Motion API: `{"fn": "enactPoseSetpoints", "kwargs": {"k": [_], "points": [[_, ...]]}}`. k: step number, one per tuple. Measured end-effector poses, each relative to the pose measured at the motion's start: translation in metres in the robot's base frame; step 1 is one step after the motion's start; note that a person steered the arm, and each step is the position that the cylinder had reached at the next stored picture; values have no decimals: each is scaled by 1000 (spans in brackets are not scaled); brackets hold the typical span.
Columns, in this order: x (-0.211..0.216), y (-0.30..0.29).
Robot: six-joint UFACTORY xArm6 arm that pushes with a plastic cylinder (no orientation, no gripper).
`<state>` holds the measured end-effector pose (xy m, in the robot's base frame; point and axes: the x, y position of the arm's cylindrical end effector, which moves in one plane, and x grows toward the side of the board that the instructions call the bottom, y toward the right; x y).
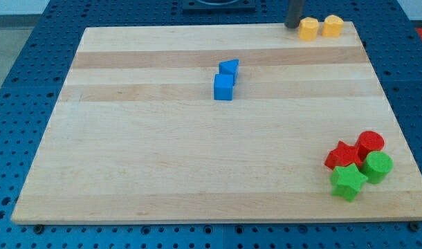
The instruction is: Move arm at bottom center
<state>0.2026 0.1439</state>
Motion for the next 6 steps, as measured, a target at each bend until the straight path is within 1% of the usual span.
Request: {"fn": "enactPoseSetpoints", "kwargs": {"k": [1,3,4,5,6], "points": [[47,-27],[227,-60],[299,-113],[367,-139],[415,-112]]}}
